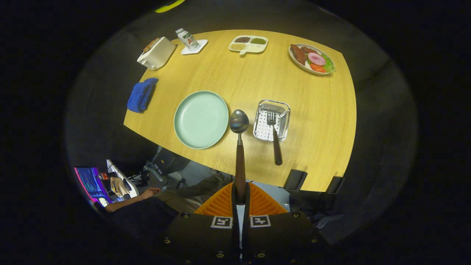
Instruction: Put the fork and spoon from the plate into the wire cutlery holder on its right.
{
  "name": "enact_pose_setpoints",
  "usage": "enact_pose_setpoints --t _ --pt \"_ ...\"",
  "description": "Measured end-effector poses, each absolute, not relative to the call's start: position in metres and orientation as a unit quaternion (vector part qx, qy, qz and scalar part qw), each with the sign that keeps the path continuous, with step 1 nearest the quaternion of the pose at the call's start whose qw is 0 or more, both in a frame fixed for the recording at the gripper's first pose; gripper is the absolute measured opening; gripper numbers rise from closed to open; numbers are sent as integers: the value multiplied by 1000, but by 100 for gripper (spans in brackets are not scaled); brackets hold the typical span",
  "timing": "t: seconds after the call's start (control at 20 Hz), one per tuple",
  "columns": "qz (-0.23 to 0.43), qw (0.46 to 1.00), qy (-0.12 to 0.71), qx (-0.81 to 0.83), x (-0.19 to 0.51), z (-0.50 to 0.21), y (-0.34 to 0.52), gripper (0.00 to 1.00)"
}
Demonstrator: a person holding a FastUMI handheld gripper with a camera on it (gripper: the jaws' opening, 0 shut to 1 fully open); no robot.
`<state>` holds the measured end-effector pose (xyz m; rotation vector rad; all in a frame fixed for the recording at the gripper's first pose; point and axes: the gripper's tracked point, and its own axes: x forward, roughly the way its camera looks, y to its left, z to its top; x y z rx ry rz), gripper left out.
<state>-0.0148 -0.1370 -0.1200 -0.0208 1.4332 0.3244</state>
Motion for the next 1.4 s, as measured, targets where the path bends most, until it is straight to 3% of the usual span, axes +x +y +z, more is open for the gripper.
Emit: enact_pose_setpoints --t 1.0,1.3,1.4 --pt "137 662 736 -29 37 -162 -164 3" --pt "128 658 742 -27 43 -166 -161 3" --pt "125 675 727 -16 49 -160 -162 9"
